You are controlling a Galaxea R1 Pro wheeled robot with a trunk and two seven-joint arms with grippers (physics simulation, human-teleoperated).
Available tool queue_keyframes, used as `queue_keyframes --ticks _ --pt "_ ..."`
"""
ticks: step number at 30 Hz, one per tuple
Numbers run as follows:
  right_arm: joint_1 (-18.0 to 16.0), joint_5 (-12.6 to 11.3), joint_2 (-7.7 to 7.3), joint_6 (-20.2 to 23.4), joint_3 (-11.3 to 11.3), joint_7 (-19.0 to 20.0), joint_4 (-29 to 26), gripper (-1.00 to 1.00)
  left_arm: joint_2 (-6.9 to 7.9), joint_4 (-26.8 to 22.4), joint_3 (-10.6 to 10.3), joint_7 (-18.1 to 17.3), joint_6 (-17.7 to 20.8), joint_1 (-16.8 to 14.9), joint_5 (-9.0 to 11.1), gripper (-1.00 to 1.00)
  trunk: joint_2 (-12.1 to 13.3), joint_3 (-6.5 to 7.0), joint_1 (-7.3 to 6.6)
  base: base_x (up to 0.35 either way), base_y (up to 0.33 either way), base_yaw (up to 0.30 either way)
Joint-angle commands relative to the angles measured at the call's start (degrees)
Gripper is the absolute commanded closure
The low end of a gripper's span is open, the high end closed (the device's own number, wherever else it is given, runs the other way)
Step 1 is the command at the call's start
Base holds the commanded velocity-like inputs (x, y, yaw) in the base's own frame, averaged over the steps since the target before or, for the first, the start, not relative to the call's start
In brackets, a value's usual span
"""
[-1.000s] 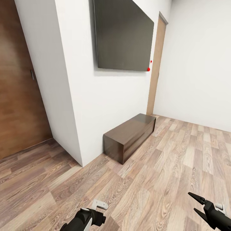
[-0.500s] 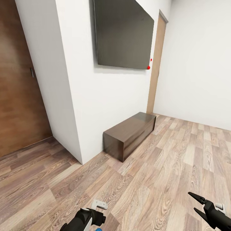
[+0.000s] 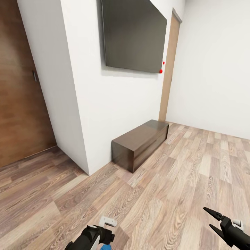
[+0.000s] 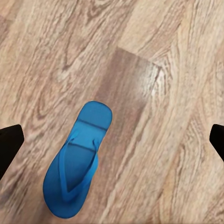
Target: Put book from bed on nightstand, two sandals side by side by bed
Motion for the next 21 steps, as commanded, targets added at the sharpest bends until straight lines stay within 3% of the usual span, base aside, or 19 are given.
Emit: queue_keyframes --ticks 1,21 --pt "-0.01 0.15 0.0 0.24 -0.08 0.24 0.0 -1.0 0.01 -0.09 -0.07 -0.15 0.29 -0.02 -0.29 -1.0 -0.05 -0.28 0.02 0.0 0.0 0.0" --pt "-0.01 0.15 0.0 0.25 0.0 0.23 0.02 -1.0 0.01 -0.1 -0.07 -0.16 0.29 -0.02 -0.34 -1.0 -0.32 -4.71 0.54 0.0 0.0 0.0"
